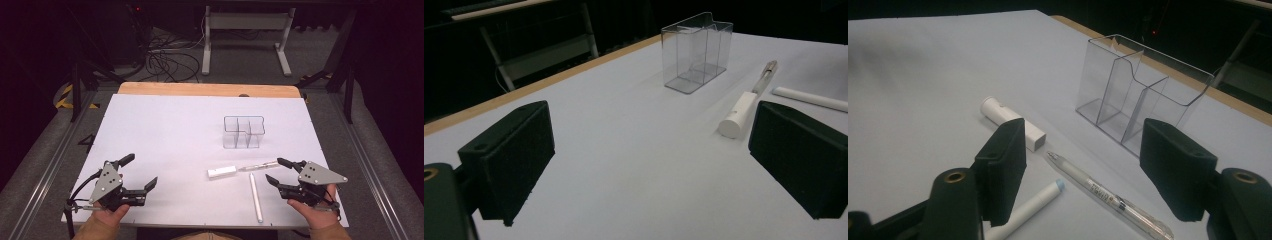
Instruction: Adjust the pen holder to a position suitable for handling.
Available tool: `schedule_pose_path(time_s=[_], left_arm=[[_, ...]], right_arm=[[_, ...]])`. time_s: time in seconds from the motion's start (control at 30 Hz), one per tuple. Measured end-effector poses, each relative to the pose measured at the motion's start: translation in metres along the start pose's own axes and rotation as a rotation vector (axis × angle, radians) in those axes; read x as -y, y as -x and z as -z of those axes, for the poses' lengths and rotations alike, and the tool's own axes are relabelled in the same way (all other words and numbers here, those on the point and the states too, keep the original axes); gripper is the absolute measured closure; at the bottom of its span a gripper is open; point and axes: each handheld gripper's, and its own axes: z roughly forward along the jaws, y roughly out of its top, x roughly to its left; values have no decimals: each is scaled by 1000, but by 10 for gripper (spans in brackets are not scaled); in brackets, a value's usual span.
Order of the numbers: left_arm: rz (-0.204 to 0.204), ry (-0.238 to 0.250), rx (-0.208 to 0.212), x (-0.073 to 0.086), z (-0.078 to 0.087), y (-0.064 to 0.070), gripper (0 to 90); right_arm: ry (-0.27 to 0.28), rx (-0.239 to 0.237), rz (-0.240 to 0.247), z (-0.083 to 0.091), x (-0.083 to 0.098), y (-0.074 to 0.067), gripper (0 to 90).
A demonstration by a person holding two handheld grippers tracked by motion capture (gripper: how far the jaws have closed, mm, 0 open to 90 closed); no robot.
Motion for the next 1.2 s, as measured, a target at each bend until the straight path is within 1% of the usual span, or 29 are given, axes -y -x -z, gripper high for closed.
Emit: schedule_pose_path(time_s=[0.07, 0.27, 0.33, 0.37, 0.67, 0.77, 0.9, 1.07, 1.17, 1.2], left_arm=[[0, 6, -1, 0, 0, 1, 52], [23, 16, 7, 0, 1, -1, 54], [23, 15, 6, 0, 1, -1, 54], [22, 6, -1, 0, 1, -1, 54], [19, 5, -16, 1, 1, 0, 55], [9, 2, -24, 0, 0, 1, 55], [3, -1, -26, 0, 0, 1, 55], [8, 3, -28, 0, 1, 1, 56], [9, -1, -26, 0, 0, 1, 57], [9, -1, -27, 0, 0, 1, 57]], right_arm=[[1, 1, 3, 0, 0, 0, 369], [6, -13, -10, 0, -1, 0, 371], [10, -17, -17, 0, -1, 0, 373], [10, -21, -19, 0, -1, 0, 373], [-5, -27, -13, -3, -2, 1, 378], [-2, -24, -18, -3, -2, 2, 377], [-5, -24, -27, -3, -3, 3, 377], [-11, -22, -21, -3, -7, 5, 373], [-12, -22, -24, -4, -8, 6, 371], [-14, -24, -32, -5, -10, 8, 370]])
